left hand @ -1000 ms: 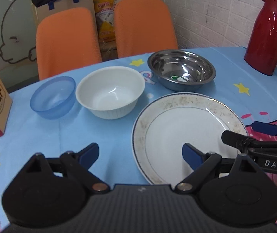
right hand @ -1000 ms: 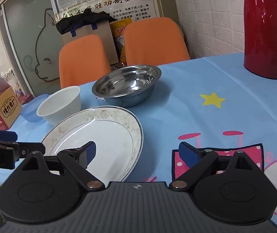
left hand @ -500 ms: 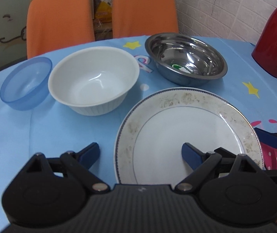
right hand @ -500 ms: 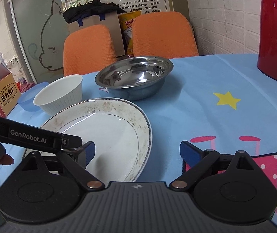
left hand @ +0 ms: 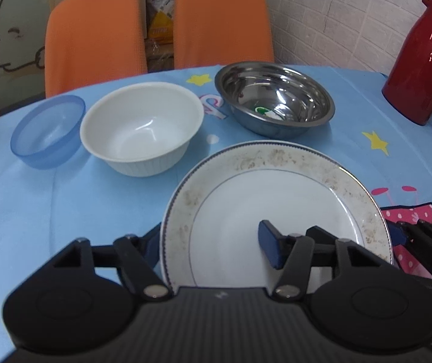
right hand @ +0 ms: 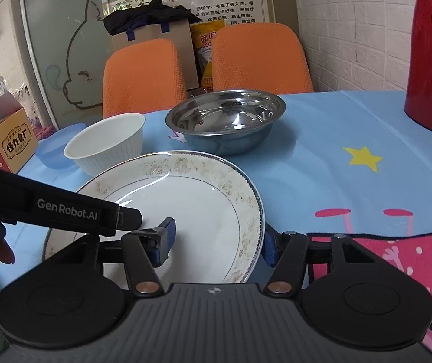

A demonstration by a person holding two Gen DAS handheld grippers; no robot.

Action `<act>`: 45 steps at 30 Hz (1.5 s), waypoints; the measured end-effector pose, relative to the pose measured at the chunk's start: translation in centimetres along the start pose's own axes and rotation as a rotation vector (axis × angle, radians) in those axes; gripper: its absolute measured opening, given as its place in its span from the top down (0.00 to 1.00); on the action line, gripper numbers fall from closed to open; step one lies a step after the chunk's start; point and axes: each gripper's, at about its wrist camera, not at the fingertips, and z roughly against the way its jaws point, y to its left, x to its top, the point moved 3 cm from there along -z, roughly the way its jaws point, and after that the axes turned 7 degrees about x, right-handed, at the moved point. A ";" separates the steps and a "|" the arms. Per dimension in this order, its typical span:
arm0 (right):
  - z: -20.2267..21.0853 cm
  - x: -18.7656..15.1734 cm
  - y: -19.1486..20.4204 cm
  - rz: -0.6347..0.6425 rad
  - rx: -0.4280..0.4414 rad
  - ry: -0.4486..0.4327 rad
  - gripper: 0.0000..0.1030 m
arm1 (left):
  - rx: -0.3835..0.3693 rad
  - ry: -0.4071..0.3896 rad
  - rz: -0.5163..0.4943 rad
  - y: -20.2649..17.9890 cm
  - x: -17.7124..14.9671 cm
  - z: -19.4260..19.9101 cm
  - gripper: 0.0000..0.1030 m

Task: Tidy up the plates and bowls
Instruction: 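Lift the gold-rimmed plate with both tools and carry it toward the stack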

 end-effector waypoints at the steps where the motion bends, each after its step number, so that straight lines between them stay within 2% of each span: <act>1: 0.5 -0.2 0.1 -0.007 0.005 -0.012 0.07 | 0.000 -0.006 -0.005 0.0 -0.1 0.4 0.44; 5: 2.1 -0.3 1.0 -0.035 0.007 -0.046 0.06 | -0.013 -0.004 0.018 0.4 -0.5 2.0 0.44; 16: 6.3 -0.6 4.8 0.023 0.020 -0.101 0.06 | -0.013 -0.055 0.081 2.8 -3.3 7.9 0.44; 23: 8.8 -1.5 9.1 0.072 0.066 -0.126 0.04 | 0.016 -0.102 0.134 6.5 -6.6 12.5 0.45; 30: 9.9 -3.2 14.9 0.129 0.147 -0.124 0.02 | 0.094 -0.123 0.199 11.8 -11.2 16.4 0.45; 37: 9.6 -5.5 19.5 0.181 0.236 -0.080 0.01 | 0.152 -0.100 0.274 15.8 -15.6 18.0 0.45; 45: 9.2 -7.6 21.0 0.200 0.255 -0.029 0.00 | 0.130 -0.060 0.310 16.5 -17.3 16.2 0.46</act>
